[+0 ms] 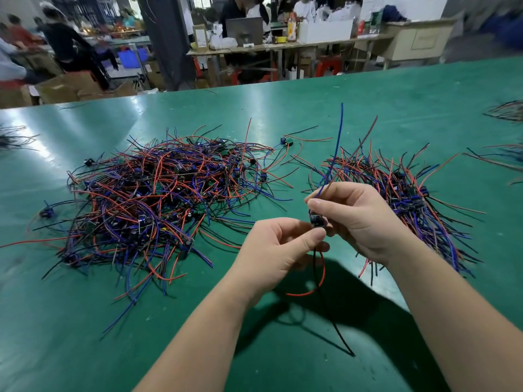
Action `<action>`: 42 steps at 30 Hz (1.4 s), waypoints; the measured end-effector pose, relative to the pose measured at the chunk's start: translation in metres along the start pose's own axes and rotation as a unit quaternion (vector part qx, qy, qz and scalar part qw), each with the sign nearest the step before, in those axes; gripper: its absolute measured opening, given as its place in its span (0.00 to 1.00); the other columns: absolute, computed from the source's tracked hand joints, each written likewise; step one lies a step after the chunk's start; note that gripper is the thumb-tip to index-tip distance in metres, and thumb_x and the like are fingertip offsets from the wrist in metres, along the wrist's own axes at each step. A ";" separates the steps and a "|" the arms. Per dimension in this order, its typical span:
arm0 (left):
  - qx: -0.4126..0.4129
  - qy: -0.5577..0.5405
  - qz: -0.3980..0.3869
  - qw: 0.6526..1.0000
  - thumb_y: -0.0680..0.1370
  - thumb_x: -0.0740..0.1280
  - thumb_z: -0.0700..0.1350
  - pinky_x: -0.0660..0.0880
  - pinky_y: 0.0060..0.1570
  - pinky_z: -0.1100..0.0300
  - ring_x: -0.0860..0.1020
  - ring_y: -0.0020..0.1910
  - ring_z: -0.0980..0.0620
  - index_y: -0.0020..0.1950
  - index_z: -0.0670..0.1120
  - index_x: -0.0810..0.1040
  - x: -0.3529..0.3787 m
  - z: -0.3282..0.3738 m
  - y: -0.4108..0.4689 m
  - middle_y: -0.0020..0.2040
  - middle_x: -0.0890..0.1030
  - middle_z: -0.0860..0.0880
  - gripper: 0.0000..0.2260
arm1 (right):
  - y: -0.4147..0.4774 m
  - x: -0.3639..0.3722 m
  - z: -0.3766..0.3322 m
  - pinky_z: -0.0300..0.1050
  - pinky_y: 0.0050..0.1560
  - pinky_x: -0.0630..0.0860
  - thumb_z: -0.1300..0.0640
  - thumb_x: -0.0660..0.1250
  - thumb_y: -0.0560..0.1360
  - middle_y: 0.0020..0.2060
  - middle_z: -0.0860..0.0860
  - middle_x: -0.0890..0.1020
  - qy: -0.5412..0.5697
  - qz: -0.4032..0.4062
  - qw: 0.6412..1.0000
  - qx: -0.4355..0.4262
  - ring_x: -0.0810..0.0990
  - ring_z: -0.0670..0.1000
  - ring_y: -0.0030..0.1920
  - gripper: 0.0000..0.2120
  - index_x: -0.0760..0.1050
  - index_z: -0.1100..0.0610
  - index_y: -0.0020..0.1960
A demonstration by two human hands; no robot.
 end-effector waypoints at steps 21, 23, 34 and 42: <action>-0.042 0.018 -0.085 0.995 0.73 0.71 0.36 0.78 0.34 0.62 0.81 0.30 0.53 0.35 0.44 0.79 0.001 -0.005 -0.005 0.31 0.82 0.46 0.07 | 0.003 -0.076 -0.011 0.33 0.32 0.76 0.64 0.64 0.77 0.36 0.54 0.81 0.277 0.307 0.909 -0.046 0.83 0.48 0.33 0.03 0.74 0.60 0.45; -0.021 -0.004 -0.032 0.999 0.72 0.72 0.40 0.80 0.35 0.59 0.81 0.30 0.52 0.36 0.45 0.79 -0.006 0.001 -0.003 0.33 0.84 0.45 0.06 | 0.004 -0.071 -0.011 0.38 0.35 0.77 0.63 0.60 0.79 0.40 0.56 0.79 0.291 0.298 0.908 -0.037 0.84 0.52 0.36 0.04 0.72 0.57 0.47; 0.014 -0.312 0.014 0.950 0.54 0.80 0.58 0.74 0.57 0.57 0.78 0.55 0.55 0.43 0.50 0.85 -0.016 0.011 0.002 0.55 0.82 0.52 0.22 | -0.004 0.020 0.017 0.36 0.24 0.68 0.64 0.76 0.62 0.33 0.53 0.76 -0.057 -0.109 0.990 0.074 0.72 0.48 0.25 0.21 0.79 0.54 0.53; -0.002 -0.234 0.152 0.960 0.57 0.76 0.54 0.63 0.38 0.60 0.71 0.32 0.61 0.38 0.49 0.79 -0.013 -0.003 0.002 0.31 0.77 0.57 0.16 | 0.000 0.029 0.014 0.32 0.30 0.72 0.56 0.74 0.59 0.30 0.49 0.81 0.161 -0.043 0.986 0.006 0.74 0.43 0.27 0.11 0.85 0.55 0.41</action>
Point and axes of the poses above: each hand's wrist, its own y-axis towards the middle knuckle, its own x-axis out of the palm, z = x × y, the point moved 6 cm from there along y, towards the middle knuckle
